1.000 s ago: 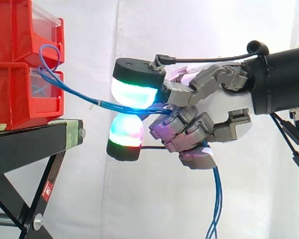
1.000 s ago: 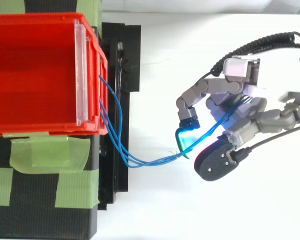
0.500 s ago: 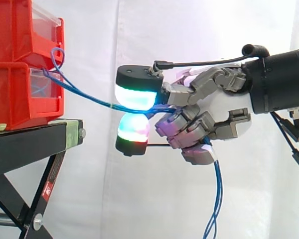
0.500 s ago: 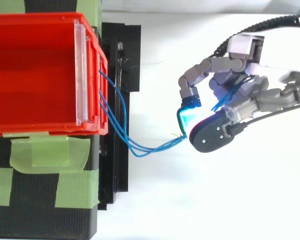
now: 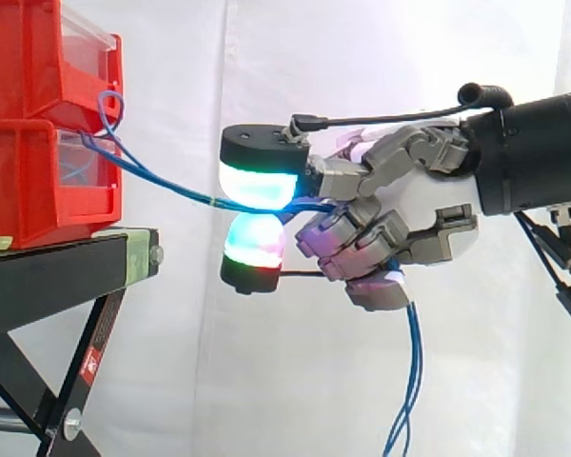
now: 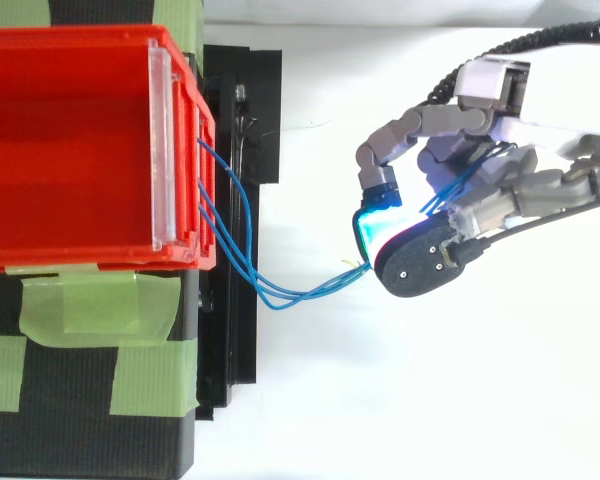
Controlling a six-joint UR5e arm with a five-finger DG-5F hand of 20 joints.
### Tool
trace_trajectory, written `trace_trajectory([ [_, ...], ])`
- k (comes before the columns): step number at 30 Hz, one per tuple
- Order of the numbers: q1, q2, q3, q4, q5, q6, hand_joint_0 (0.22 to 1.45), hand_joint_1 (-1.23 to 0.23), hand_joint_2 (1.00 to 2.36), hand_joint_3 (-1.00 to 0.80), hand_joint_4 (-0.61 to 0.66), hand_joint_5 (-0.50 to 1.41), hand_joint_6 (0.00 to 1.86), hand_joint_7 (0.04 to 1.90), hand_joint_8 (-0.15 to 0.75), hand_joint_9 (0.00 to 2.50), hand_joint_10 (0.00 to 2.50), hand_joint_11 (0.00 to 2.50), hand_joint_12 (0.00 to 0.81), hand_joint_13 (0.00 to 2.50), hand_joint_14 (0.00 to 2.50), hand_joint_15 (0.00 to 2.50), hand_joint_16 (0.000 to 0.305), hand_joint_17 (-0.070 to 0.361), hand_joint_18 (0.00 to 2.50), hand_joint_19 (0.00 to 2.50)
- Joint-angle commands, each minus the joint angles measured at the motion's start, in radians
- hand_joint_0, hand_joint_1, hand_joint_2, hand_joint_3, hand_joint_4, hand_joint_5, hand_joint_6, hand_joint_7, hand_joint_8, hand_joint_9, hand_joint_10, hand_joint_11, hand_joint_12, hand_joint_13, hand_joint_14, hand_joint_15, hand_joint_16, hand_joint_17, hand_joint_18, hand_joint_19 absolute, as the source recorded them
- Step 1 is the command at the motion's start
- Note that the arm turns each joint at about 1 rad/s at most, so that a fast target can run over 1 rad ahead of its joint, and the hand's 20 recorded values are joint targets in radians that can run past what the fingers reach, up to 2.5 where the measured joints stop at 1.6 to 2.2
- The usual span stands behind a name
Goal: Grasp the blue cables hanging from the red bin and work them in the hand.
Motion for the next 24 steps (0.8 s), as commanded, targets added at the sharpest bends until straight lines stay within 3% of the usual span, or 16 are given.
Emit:
trace_trajectory([
  [1, -0.002, -0.001, 0.007, -0.001, -0.003, 0.0, 0.9, -0.58, 1.01, -0.78, 0.2, 0.19, 0.57, 1.32, 0.539, 0.91, 2.5, 2.5, 0.58, 1.19, 2.5, 2.12, 0.049, 0.111, 1.6, 1.01],
  [5, -0.008, 0.001, 0.022, -0.006, -0.016, -0.019, 0.91, -0.59, 1.01, -0.7, 0.19, 0.18, 0.58, 1.31, 0.539, 0.89, 2.5, 2.5, 0.585, 1.18, 2.5, 2.12, 0.05, 0.112, 1.59, 1.01],
  [7, -0.013, -0.001, 0.024, 0.0, -0.03, -0.072, 0.92, -0.59, 1.01, -0.68, 0.19, 0.16, 0.58, 1.31, 0.537, 0.89, 2.5, 2.5, 0.586, 1.17, 2.5, 2.13, 0.05, 0.112, 1.58, 1.01],
  [11, -0.016, 0.001, 0.024, 0.005, -0.041, -0.104, 0.92, -0.59, 1.01, -0.69, 0.19, 0.12, 0.61, 1.28, 0.535, 0.87, 2.5, 2.5, 0.59, 1.16, 2.5, 2.13, 0.049, 0.111, 1.57, 1.02],
  [24, -0.025, -0.001, 0.024, 0.022, -0.055, -0.109, 0.95, -0.61, 1.01, -0.68, 0.17, -0.07, 0.78, 1.16, 0.519, 0.78, 2.5, 2.5, 0.585, 1.12, 2.5, 2.13, 0.05, 0.112, 1.53, 1.02],
])
